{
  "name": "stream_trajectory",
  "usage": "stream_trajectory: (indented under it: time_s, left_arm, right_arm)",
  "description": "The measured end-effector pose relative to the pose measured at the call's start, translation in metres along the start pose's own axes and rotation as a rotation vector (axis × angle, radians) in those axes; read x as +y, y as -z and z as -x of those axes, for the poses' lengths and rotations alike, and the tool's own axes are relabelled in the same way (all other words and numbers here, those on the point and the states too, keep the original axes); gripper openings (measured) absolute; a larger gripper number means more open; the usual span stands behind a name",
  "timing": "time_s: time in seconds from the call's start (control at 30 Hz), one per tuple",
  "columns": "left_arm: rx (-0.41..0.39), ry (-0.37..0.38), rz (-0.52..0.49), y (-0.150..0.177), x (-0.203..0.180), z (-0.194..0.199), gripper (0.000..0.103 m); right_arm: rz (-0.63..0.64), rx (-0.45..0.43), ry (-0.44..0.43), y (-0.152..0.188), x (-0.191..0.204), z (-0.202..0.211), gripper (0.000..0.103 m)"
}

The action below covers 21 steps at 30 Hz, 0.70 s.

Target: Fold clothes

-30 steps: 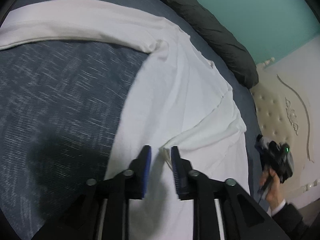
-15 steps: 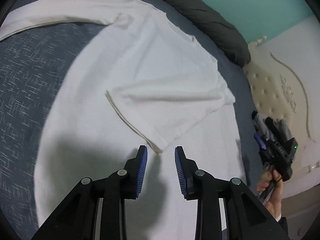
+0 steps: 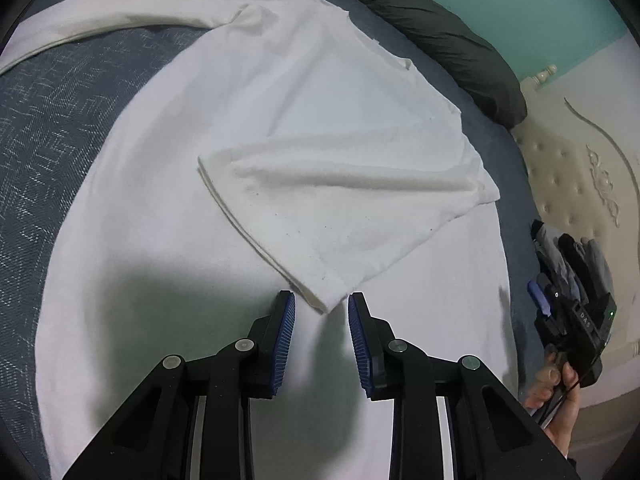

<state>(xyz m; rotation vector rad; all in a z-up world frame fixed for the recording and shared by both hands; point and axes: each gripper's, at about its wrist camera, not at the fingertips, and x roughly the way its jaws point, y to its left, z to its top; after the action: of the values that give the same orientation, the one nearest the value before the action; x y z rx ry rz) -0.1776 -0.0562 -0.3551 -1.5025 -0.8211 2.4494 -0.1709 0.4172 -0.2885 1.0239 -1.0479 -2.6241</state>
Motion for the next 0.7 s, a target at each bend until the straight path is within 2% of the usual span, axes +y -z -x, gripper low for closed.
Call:
stream_trajectory:
  time_s: [0.03,0.07,0.17,0.47,0.53,0.7]
  left_arm:
    - [0.000,0.002,0.000,-0.001,0.000,-0.001,0.021]
    - [0.004,0.006,-0.008,-0.001,-0.001,-0.002,0.009]
    - [0.015,0.022,-0.031,-0.001,-0.006,-0.002,0.002]
    - [0.003,0.054,-0.100,0.002,-0.019,0.033,0.001]
    - [0.019,0.069,-0.097,0.004,-0.017,0.038,0.001]
    - [0.065,0.044,-0.091,0.007,-0.014,0.029,0.001]
  right_arm:
    - [-0.008,-0.001,-0.002,0.000,-0.002,0.000,0.023]
    - [-0.011,-0.001,-0.004,-0.001,-0.002,-0.001,0.023]
    - [-0.015,-0.006,-0.006,-0.001,-0.004,-0.001,0.024]
    - [-0.044,0.003,-0.003,0.001,-0.009,-0.003,0.024]
    - [-0.039,0.001,-0.003,0.001,-0.008,-0.003,0.024]
    - [-0.031,0.005,-0.005,0.001,-0.007,-0.004,0.024]
